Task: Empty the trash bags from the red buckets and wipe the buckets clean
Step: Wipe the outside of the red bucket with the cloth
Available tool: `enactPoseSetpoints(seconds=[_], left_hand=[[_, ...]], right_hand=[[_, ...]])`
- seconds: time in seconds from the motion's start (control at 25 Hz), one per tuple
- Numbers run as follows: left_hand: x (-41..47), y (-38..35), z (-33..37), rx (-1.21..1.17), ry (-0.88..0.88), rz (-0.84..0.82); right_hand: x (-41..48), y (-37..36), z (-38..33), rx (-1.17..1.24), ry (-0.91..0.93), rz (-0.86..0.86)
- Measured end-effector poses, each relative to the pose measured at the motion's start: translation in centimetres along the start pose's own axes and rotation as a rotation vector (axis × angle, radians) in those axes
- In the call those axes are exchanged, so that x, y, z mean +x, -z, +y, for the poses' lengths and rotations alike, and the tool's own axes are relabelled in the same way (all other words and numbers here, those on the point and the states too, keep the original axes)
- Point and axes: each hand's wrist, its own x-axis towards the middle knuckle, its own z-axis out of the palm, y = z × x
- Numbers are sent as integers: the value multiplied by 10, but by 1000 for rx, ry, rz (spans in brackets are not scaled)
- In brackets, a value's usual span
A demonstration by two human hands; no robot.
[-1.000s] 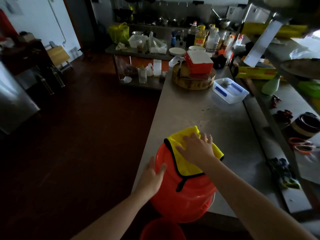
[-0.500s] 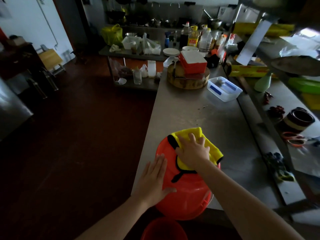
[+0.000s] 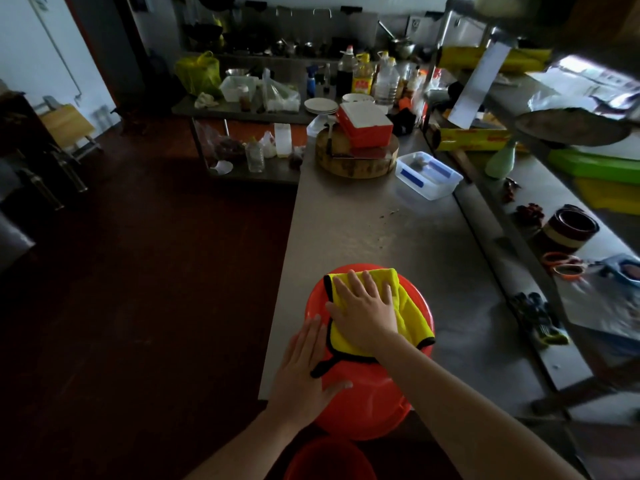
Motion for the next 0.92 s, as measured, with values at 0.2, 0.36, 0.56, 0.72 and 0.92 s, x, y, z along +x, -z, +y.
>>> enactPoseSetpoints(seconds=[0.2, 0.36, 0.56, 0.72, 0.92], left_hand=[[3, -3, -3, 75, 23, -5], [6, -1, -1, 65, 22, -20], [6, -2, -3, 31, 26, -29], [7, -1, -3, 13, 12, -22], [5, -5, -5, 18, 25, -3]], right_hand=[[2, 2, 29, 11, -141, 34], [-3, 2, 54, -13, -258, 12], [12, -4, 10, 103, -236, -2], [11, -7, -20, 106, -86, -8], [-1, -1, 21, 61, -109, 7]])
